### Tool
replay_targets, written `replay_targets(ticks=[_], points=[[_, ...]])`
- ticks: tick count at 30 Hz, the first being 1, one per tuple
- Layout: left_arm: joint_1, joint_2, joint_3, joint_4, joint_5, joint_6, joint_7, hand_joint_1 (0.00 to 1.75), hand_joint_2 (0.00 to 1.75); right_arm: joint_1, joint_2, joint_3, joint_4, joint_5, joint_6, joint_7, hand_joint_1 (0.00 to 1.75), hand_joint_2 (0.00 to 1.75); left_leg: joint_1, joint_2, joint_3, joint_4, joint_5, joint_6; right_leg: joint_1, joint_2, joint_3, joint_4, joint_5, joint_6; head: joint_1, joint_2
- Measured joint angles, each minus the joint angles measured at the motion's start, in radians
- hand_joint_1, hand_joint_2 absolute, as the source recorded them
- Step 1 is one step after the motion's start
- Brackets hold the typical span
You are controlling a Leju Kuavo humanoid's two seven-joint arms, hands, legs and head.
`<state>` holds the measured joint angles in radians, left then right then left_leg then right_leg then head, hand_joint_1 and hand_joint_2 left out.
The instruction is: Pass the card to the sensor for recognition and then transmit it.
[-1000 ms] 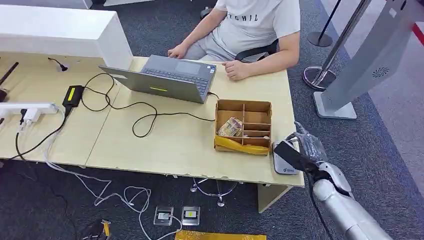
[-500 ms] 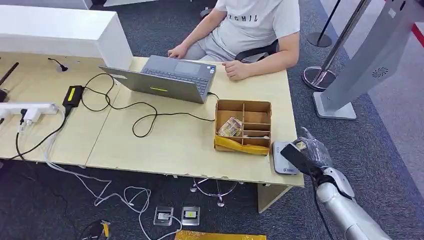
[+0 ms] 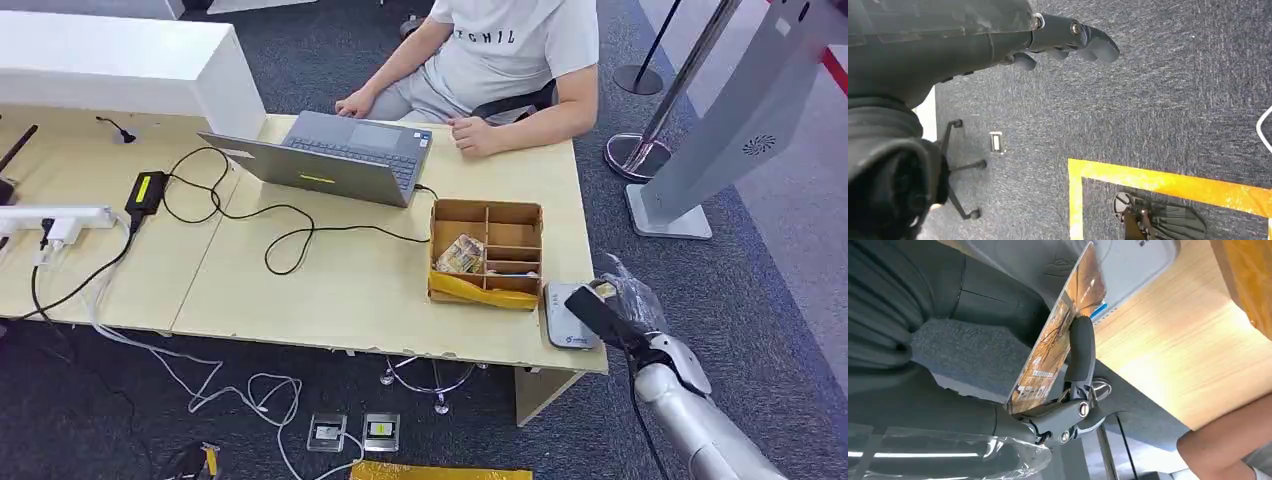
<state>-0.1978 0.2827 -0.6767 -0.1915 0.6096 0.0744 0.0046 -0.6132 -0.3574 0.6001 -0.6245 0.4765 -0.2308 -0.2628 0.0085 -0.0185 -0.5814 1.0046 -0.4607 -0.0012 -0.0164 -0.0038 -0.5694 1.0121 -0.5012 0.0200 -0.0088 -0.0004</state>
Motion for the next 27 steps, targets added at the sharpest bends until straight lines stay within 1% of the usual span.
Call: replay_targets(ticks=[2, 5, 7, 11, 14, 16, 20, 27], points=[[0.001, 0.0, 0.0, 0.0, 0.002, 0.0, 0.0, 0.0, 0.0, -0.006, 0.002, 0.0, 0.004, -0.03, 0.015, -0.011, 1.75, 1.75, 0.0, 0.0, 0.0, 0.0, 0.0, 0.0, 0.0, 0.0, 0.0, 0.0, 0.0, 0.0, 0.0, 0.0], [0.001, 0.0, 0.002, 0.0, 0.006, 0.0, 0.0, 0.0, 0.0, -0.018, 0.005, -0.02, 0.007, -0.175, 0.125, -0.033, 1.75, 1.75, 0.0, 0.0, 0.0, 0.0, 0.0, 0.0, 0.0, 0.0, 0.0, 0.0, 0.0, 0.0, 0.0, 0.0], [0.002, 0.0, 0.005, 0.0, 0.008, -0.001, 0.0, 0.0, 0.0, -0.025, 0.009, -0.033, 0.01, -0.25, 0.174, -0.042, 1.75, 1.75, 0.0, 0.0, 0.0, 0.0, 0.0, 0.0, 0.0, 0.0, 0.0, 0.0, 0.0, 0.0, 0.0, 0.0], [0.002, -0.001, 0.006, 0.0, 0.01, 0.0, -0.003, 0.0, 0.0, -0.05, 0.017, -0.051, 0.01, -0.366, 0.226, -0.044, 1.75, 1.75, 0.0, 0.0, -0.001, 0.0, 0.0, 0.0, 0.0, 0.0, 0.0, 0.0, 0.0, 0.0, 0.0, 0.0], [0.002, -0.001, 0.007, 0.0, 0.009, 0.002, -0.01, 0.0, 0.0, -0.09, 0.026, -0.077, 0.005, -0.45, 0.234, -0.052, 1.75, 1.75, 0.0, 0.0, -0.001, 0.0, 0.0, 0.0, 0.0, 0.0, 0.0, 0.0, 0.0, 0.0, 0.0, 0.0], [0.002, -0.001, 0.007, 0.0, 0.008, 0.005, -0.012, 0.0, 0.0, -0.136, 0.028, -0.088, -0.009, -0.473, 0.237, -0.034, 1.75, 1.75, 0.0, 0.0, -0.001, 0.0, 0.0, 0.0, 0.0, 0.001, -0.001, 0.0, 0.001, 0.0, 0.0, 0.0], [0.001, -0.001, 0.007, 0.0, 0.007, 0.007, -0.018, 0.0, 0.0, -0.205, 0.031, -0.103, -0.034, -0.485, 0.229, -0.023, 1.75, 1.75, 0.0, 0.0, -0.001, 0.0, 0.0, 0.0, 0.0, 0.0, -0.001, 0.0, 0.001, 0.0, 0.0, 0.0], [-0.001, -0.002, 0.007, 0.0, -0.001, 0.007, -0.022, 0.0, 0.0, -0.263, 0.033, -0.117, -0.063, -0.479, 0.216, -0.026, 1.75, 1.75, 0.0, 0.0, -0.001, 0.0, 0.0, 0.0, 0.0, 0.001, -0.001, 0.0, 0.001, 0.0, 0.0, 0.0]])
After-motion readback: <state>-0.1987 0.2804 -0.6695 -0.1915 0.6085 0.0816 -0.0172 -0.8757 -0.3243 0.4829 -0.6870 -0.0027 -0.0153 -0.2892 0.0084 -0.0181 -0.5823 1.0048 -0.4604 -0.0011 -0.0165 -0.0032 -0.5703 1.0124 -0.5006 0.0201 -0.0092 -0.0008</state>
